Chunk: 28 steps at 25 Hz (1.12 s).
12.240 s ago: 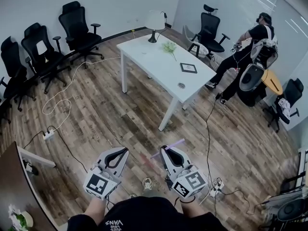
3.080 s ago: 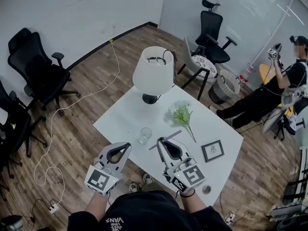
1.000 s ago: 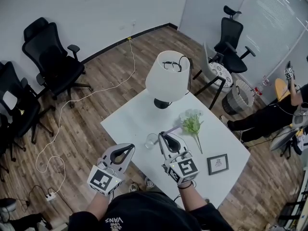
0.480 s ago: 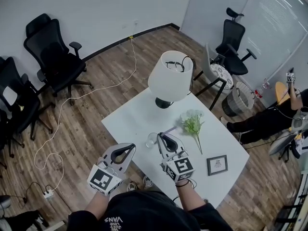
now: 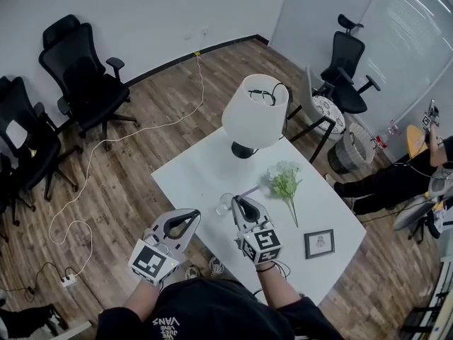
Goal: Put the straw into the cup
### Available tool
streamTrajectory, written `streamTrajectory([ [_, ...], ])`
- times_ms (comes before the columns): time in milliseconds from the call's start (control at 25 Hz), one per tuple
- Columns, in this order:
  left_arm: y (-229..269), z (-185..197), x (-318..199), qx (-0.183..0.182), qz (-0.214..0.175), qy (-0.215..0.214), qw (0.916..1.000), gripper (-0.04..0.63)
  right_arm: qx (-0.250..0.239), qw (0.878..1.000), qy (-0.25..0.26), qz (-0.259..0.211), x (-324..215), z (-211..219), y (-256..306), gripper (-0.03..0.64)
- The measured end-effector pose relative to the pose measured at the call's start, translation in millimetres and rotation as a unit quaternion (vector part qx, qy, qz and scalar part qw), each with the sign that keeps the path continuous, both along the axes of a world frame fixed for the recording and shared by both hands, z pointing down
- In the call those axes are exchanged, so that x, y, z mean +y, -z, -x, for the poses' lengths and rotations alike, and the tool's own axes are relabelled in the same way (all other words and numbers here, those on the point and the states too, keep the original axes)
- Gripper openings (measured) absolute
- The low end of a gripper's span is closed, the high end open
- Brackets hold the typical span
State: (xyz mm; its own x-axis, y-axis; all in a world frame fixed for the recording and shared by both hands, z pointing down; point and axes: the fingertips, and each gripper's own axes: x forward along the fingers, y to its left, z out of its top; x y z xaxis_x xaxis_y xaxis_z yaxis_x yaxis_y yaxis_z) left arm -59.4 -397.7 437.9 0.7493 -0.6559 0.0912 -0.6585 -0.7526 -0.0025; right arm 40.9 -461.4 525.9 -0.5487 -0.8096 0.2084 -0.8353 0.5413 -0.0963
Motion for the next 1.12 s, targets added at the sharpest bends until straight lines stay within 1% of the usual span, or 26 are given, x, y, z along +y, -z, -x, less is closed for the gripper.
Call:
streamTrajectory([
  [160, -3.4, 3.1, -0.9, -0.015, 0.007, 0.005, 0.9998, 0.016, 0.002, 1.0, -0.001, 0.002, -1.7, 0.5, -4.4, 0.038],
  [440, -1.2, 0.6, 3.3, -0.002, -0.002, 0.002, 1.0, 0.017, 0.006, 1.0, -0.001, 0.01, -0.7, 2.1, -11.9, 0.038],
  [480, -2.1, 1.8, 3.0, -0.006, 0.002, 0.006, 1.0, 0.015, 0.007, 1.0, 0.0, 0.011, -0.7, 2.5, -12.7, 0.038],
  [560, -7.2, 5.8, 1.6, -0.026, 0.016, 0.016, 0.9994, 0.017, 0.007, 1.0, 0.0, 0.014, -1.5, 2.3, -13.9, 0.038],
  [600, -6.9, 5.5, 1.3, -0.027, 0.016, 0.016, 0.9994, 0.016, 0.007, 1.0, -0.001, 0.016, -1.7, 1.8, -14.6, 0.038],
  [720, 0.2, -0.2, 2.6, -0.005, 0.0, 0.006, 1.0, 0.017, 0.003, 1.0, -0.002, 0.021, -1.8, 0.5, -15.4, 0.038],
  [800, -0.5, -0.9, 4.1, 0.001, -0.002, 0.005, 1.0, 0.017, 0.001, 1.0, -0.001, 0.025, -1.6, 0.6, -16.1, 0.038],
  [920, -1.7, 0.2, 6.1, 0.0, 0.0, 0.007, 1.0, 0.017, -0.004, 1.0, 0.0, 0.029, -0.5, 1.3, -16.4, 0.04],
  [1040, -5.6, 3.7, 7.0, -0.018, 0.012, 0.015, 0.9996, 0.016, 0.002, 1.0, -0.006, 0.031, -0.4, 0.7, -15.0, 0.04],
  [1120, 0.1, 1.2, 6.3, -0.016, 0.006, 0.013, 0.9998, 0.017, 0.003, 0.999, -0.008, 0.03, 0.2, 0.0, -13.6, 0.04],
])
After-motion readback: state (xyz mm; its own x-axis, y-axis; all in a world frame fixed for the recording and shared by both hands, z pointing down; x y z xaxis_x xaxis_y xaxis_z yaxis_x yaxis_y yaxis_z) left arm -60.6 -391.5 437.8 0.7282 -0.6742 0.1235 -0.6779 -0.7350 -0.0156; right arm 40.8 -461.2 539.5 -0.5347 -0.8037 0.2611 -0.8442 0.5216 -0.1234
